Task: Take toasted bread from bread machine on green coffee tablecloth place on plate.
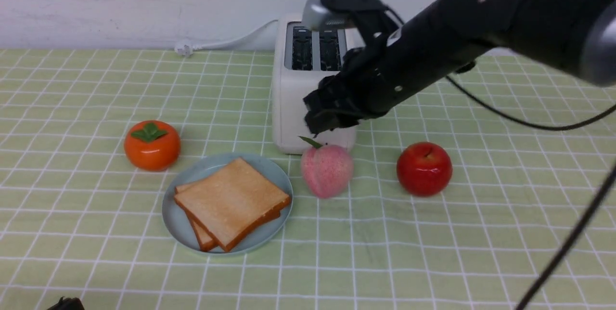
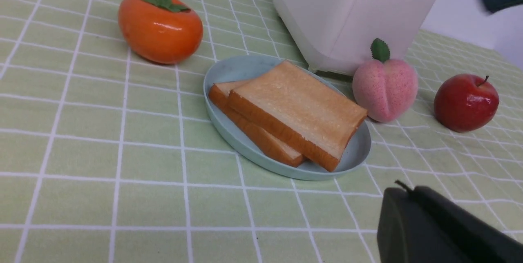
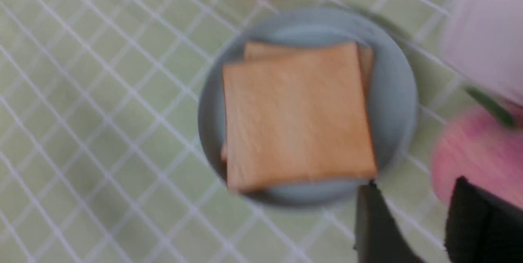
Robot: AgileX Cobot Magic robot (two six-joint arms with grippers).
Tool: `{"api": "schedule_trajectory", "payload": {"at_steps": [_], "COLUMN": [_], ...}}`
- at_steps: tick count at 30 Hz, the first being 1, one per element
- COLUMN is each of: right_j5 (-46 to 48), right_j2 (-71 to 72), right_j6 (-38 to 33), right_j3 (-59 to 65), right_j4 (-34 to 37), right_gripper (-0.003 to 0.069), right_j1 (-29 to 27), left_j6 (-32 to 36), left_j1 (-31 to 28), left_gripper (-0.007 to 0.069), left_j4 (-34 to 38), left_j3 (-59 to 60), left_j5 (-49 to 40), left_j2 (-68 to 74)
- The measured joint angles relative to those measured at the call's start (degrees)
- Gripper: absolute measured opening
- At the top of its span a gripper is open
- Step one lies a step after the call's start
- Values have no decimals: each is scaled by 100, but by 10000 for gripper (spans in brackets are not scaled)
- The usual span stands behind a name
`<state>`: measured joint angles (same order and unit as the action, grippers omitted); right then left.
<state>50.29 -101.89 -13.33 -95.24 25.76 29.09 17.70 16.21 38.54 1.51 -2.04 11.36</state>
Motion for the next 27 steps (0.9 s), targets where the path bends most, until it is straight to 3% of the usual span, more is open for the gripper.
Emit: {"api": "schedule_trajectory", "payload": {"at_steps": [2,6,11,17,27], "right_j5": [534,1060,1109,1032,1991], "right_j2": [535,1416,2597,4061,5252], "right_j6": [492,1236,1830,1986,1986], "right_j3": [6,411,1541,2906,3332], "right_j4": [-647,-1311,-1638,-1713,-1720], "right_gripper": [129,48,30,32,33], "right_j1": [0,0,0,0,0], "left_j6": [20,34,34,34,34], "left_j1": [0,0,0,0,0], "left_gripper": [-13,-13,-13,-13,-13], "left_j4": [0,0,0,1,6], "left_j3": [0,0,0,0,0], "left_j5": [0,5,-1,-1,-1], "left_j2": [0,0,0,0,0]}}
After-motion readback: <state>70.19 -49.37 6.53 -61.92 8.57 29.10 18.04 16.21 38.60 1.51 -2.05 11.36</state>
